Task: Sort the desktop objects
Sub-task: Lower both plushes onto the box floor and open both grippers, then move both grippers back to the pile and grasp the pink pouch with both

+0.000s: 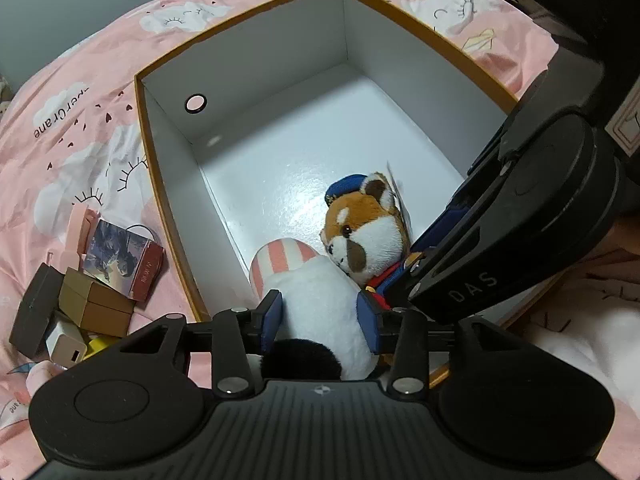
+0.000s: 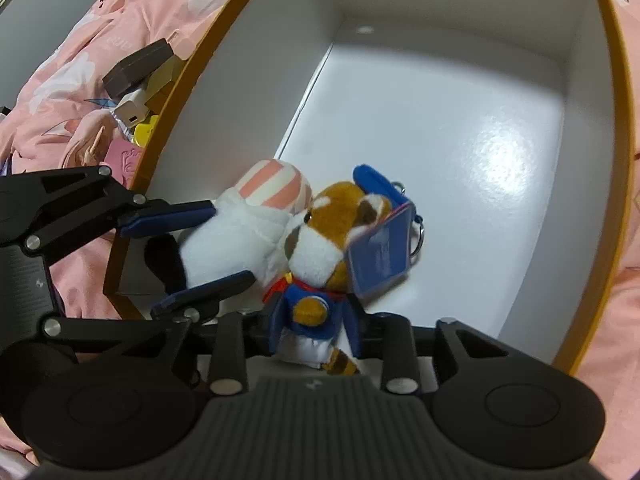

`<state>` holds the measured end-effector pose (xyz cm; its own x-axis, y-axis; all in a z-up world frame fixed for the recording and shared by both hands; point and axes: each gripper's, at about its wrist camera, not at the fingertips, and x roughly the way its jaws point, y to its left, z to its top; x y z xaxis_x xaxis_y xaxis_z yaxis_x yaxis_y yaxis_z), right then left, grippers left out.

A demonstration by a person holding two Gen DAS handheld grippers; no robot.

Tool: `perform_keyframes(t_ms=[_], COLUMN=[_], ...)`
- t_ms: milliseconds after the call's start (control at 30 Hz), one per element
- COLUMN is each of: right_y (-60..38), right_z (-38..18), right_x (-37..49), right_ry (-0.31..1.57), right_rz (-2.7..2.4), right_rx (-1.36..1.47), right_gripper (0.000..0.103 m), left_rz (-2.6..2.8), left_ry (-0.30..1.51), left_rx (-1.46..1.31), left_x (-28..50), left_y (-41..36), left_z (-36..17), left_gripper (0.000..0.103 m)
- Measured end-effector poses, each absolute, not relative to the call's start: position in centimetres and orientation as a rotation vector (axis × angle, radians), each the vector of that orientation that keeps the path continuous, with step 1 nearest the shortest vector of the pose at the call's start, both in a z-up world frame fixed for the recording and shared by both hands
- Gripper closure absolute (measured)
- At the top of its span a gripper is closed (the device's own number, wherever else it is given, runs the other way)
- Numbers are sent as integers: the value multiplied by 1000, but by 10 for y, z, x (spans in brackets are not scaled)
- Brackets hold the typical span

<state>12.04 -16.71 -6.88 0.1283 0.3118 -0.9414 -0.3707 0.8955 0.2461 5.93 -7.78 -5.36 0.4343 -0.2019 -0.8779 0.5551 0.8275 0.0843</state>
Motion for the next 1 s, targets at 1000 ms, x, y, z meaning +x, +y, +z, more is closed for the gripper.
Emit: perform_keyframes(t_ms=[1000], right_y=[-115], right_z=[20], right_x=[93], right_ry=[981], right_rz=[666], right_rx=[-116], right_gripper=[54], left_rz=[-157], left_ry=[907], left_rx=[28], left_x=[40], left_y=[63], left_z=[34], left_gripper=[49])
